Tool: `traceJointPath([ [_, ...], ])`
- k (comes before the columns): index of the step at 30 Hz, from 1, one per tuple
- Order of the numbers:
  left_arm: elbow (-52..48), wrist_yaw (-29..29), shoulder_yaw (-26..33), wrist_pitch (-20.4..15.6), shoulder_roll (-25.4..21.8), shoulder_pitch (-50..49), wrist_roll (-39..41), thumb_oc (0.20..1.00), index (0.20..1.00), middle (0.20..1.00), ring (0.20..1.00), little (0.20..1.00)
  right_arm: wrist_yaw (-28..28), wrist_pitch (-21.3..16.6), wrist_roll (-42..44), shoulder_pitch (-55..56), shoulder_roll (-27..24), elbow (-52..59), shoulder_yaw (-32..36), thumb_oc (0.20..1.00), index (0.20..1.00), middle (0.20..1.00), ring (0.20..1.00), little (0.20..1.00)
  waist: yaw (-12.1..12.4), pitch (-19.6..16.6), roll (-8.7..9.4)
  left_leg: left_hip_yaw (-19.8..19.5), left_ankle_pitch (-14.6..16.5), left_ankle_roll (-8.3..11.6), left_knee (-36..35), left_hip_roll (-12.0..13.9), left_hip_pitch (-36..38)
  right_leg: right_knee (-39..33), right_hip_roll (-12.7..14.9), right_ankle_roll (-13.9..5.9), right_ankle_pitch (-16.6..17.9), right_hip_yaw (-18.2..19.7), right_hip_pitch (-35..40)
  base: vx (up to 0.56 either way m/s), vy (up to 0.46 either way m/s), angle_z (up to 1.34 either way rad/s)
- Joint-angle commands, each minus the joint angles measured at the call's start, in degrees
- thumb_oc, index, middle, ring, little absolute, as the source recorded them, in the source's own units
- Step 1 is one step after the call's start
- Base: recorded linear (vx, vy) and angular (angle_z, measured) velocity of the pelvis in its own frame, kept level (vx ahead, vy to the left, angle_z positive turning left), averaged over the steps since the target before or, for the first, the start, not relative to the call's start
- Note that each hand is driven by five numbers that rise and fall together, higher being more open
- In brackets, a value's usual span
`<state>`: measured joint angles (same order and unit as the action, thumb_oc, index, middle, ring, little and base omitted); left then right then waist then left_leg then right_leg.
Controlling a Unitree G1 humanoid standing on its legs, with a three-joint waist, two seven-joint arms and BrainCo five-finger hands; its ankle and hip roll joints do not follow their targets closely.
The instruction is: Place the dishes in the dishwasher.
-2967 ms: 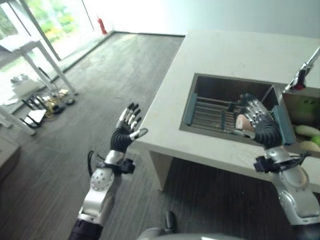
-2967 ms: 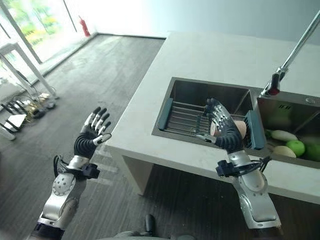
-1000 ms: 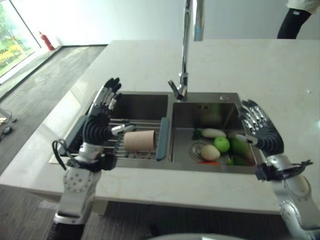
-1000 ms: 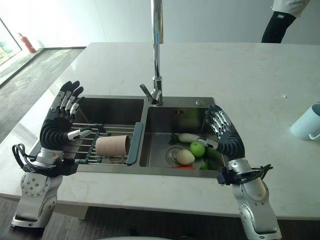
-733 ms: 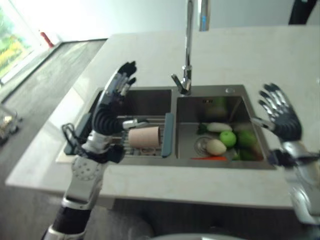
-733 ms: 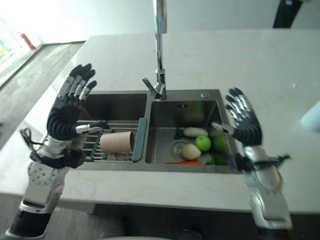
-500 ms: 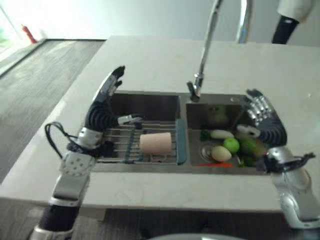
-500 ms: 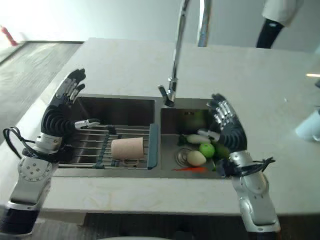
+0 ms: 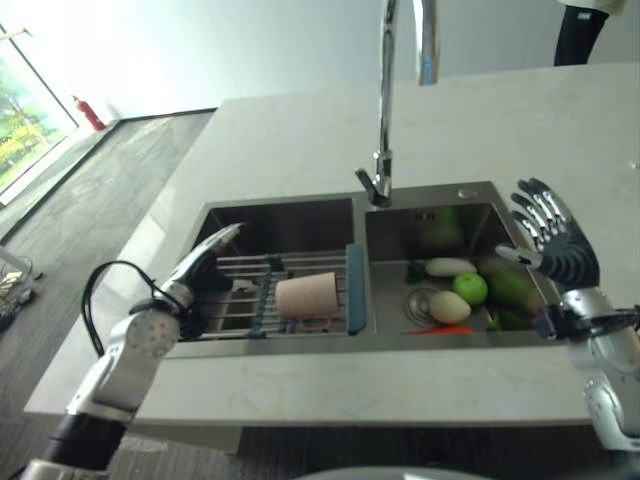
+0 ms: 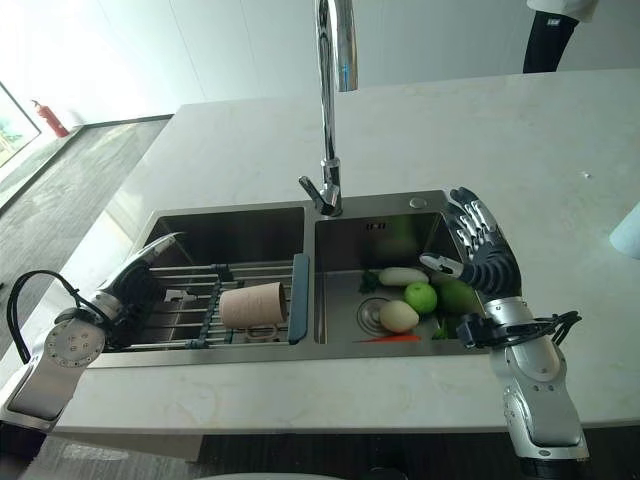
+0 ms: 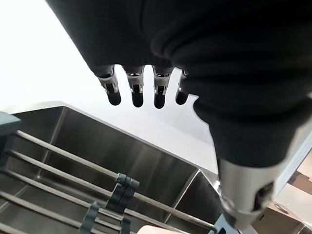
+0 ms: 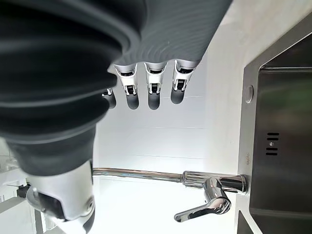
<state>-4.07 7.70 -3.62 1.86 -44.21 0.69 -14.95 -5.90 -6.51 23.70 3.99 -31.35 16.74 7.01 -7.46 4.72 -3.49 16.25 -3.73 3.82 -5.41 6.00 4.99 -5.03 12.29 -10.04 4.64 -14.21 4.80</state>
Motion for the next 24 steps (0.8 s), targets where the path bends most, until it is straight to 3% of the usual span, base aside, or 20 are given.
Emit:
traceJointPath([
  [1,1.3,0.8,0.6,1.4,-3.0,6.9,-4.2,1.000,1.000,1.000,1.000,1.000,-1.1,-1.8,1.4,-4.5,-1.6,2.5,0.6,1.000,1.000,1.000,1.000,1.000,-0.8,-0.9,1.21,0.8,1.1,1.37,0.4,2.8,1.8,1.6,-0.2,-1.31,-0.9,1.0,0.0,0.02,0.026,-0.13],
  [3,3.1,1.7,-1.2,3.0,-3.6,8.2,-6.1,1.000,1.000,1.000,1.000,1.000,-1.8,-1.6,1.9,-4.7,-2.1,2.3,0.7,1.000,1.000,1.000,1.000,1.000,-1.3,-1.0,1.20,1.4,1.2,1.40,0.4,2.9,2.0,1.4,-0.4,-1.35,-1.0,1.3,0.2,0.02,0.022,-0.09],
  [13,7.0,3.9,-6.7,3.8,-1.8,11.7,-8.8,1.000,1.000,1.000,1.000,1.000,-3.8,-1.3,1.3,-5.5,-2.2,1.5,0.0,1.000,1.000,1.000,1.000,1.000,-2.6,-1.3,1.23,2.6,1.4,1.25,0.4,3.1,2.6,1.0,-0.8,-1.42,-1.0,2.6,0.4,0.02,0.002,-0.09],
  [24,7.7,6.4,-9.5,6.2,-0.3,12.8,-10.2,1.000,1.000,1.000,1.000,1.000,-4.3,-0.7,1.3,-6.0,-2.6,1.4,0.1,1.000,1.000,1.000,1.000,1.000,-3.0,-1.4,1.34,2.8,1.6,1.10,0.4,3.2,3.0,1.1,-1.1,-1.29,-1.3,3.5,0.6,0.00,-0.001,0.00],
])
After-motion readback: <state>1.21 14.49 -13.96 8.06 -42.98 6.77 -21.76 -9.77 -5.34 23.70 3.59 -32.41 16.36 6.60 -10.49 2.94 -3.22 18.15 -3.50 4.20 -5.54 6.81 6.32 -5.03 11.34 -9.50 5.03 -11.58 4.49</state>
